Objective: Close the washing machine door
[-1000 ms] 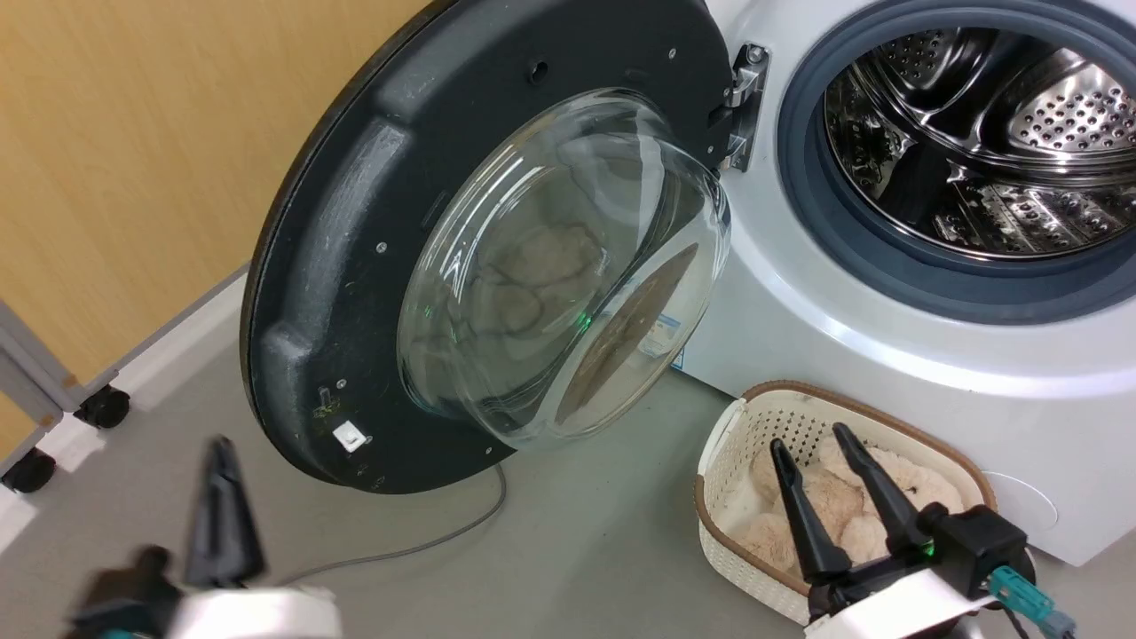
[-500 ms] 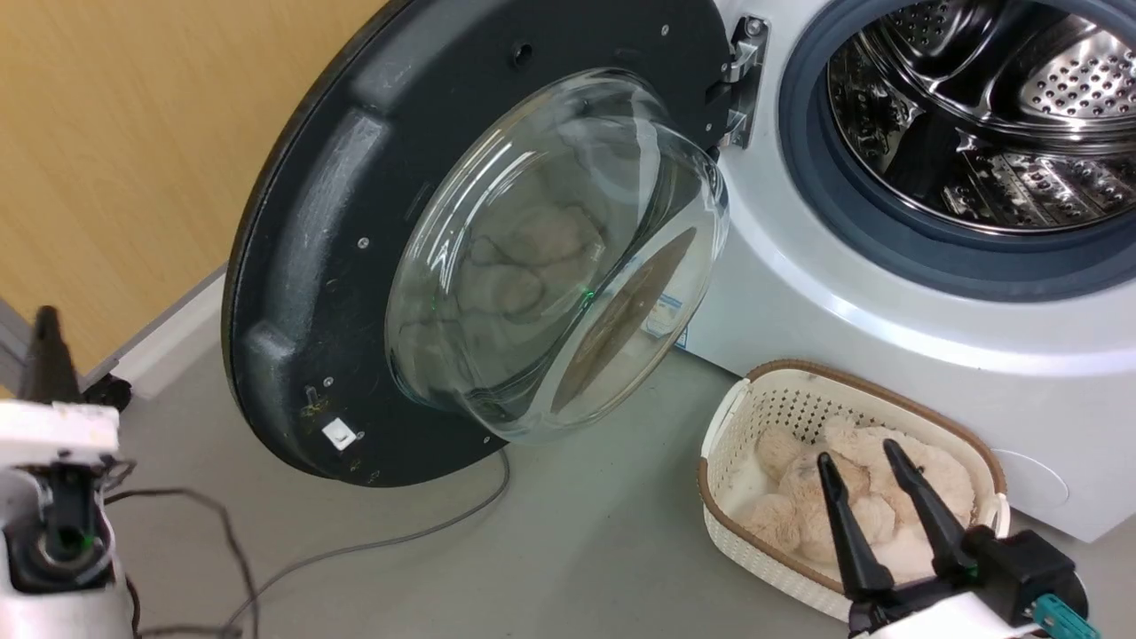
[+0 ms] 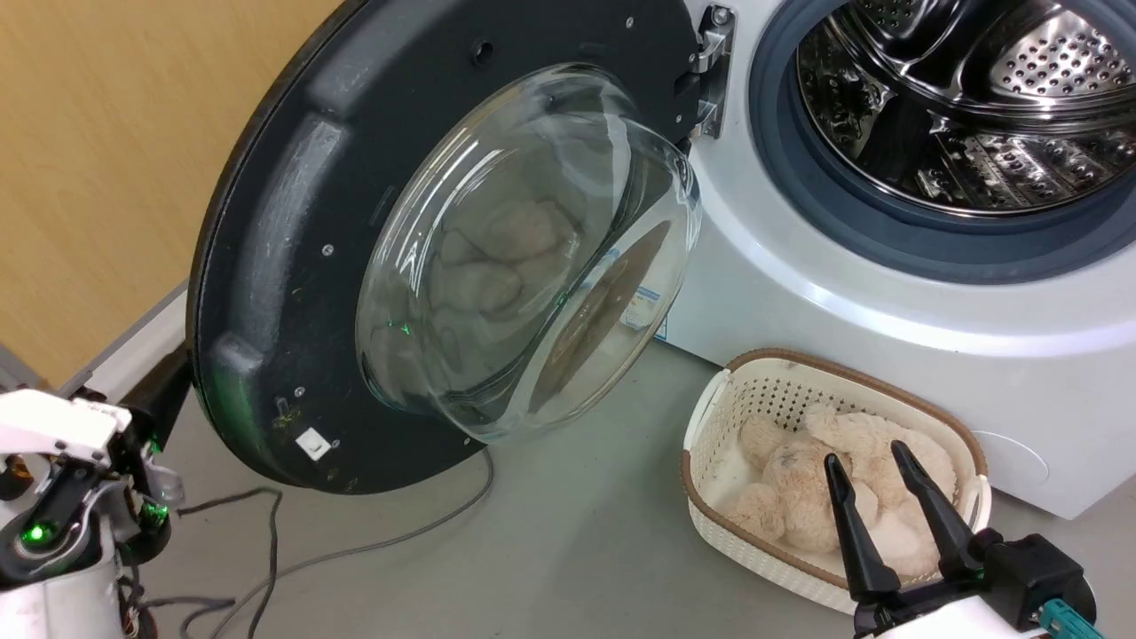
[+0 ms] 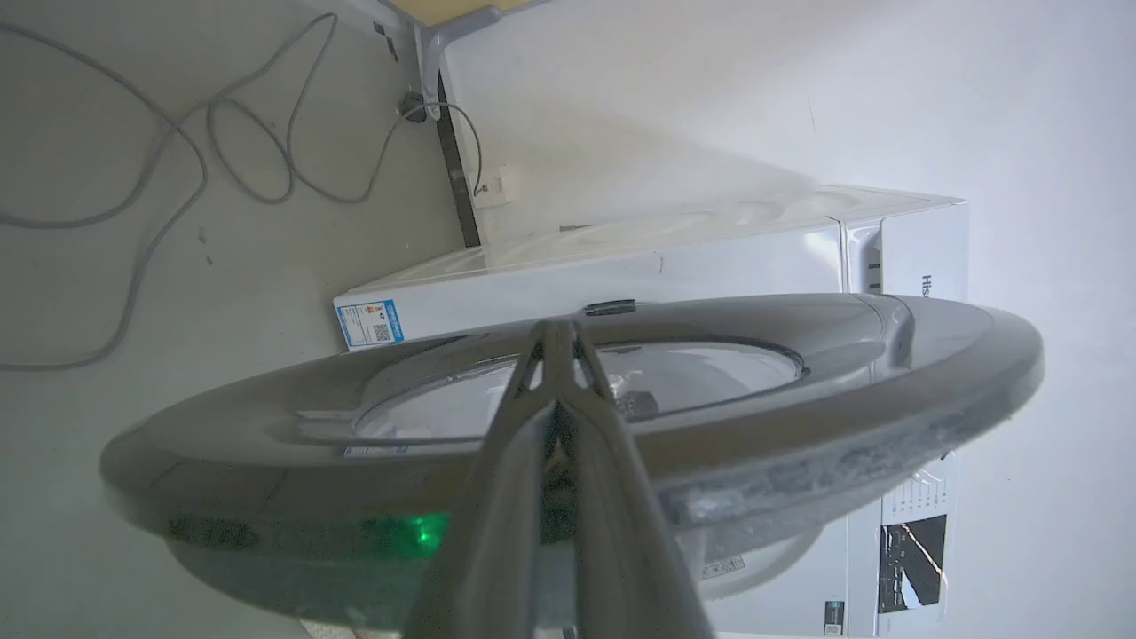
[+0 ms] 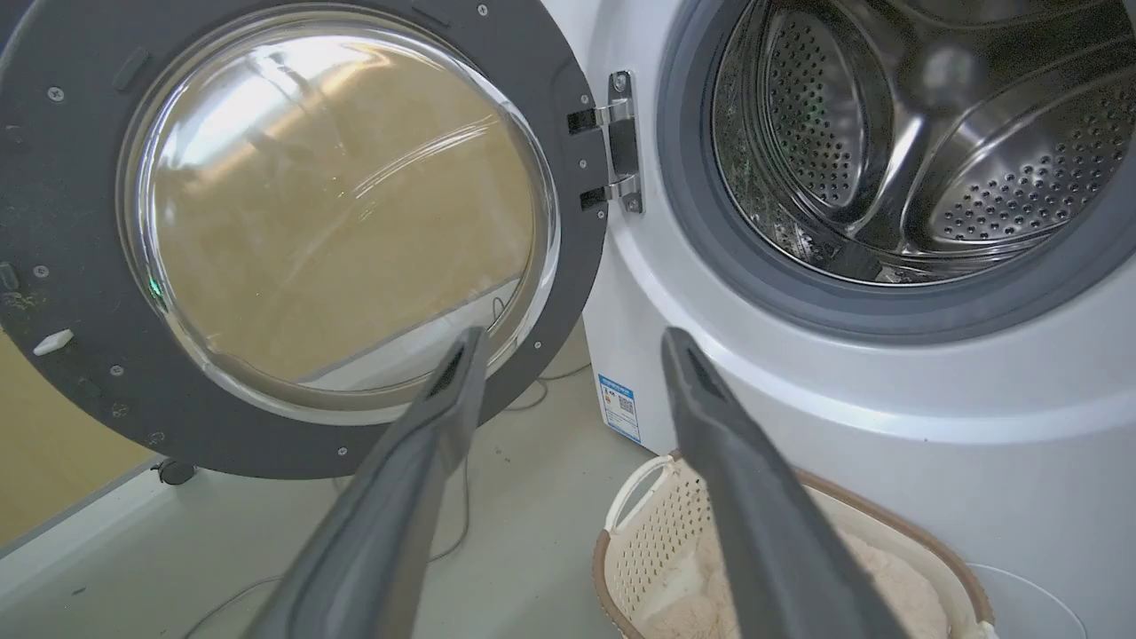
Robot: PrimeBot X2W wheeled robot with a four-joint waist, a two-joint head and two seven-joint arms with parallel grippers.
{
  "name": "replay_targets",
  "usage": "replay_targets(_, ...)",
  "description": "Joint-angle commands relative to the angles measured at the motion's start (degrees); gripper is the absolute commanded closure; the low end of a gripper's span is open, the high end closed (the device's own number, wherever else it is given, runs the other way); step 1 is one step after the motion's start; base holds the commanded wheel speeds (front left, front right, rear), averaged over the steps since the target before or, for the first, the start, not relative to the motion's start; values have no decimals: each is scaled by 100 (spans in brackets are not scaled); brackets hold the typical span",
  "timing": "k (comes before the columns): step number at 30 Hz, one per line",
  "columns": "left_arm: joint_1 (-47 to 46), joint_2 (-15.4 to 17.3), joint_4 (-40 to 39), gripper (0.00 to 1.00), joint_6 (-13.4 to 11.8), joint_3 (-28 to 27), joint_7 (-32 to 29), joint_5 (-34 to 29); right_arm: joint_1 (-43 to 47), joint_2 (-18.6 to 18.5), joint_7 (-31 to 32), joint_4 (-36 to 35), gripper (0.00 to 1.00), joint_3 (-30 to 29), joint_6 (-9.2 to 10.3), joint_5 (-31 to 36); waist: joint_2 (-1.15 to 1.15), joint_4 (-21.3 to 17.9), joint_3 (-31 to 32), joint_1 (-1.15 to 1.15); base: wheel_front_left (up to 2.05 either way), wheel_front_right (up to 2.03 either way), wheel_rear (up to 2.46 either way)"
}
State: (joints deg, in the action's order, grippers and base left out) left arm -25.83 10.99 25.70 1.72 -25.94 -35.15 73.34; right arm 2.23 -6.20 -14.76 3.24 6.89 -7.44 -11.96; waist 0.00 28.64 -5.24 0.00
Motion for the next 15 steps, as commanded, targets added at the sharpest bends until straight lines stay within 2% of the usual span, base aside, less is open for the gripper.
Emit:
replay_targets(1, 122, -17, -79, 100, 65, 50, -172, 56, 44, 10, -24, -16, 0, -13, -5, 44, 0, -15, 11, 0, 0, 0, 0)
replay_targets(11, 874, -278, -969, 100, 153, 457, -1363, 476, 75, 100, -24, 15, 0, -118, -5, -5, 0, -156, 247, 0, 0, 0, 0)
replay_targets(15, 1326, -413, -1456, 100, 86, 698, -1833, 602, 135, 170, -24, 22, 0, -180, -5, -28, 0, -293, 387, 0, 0, 0, 0)
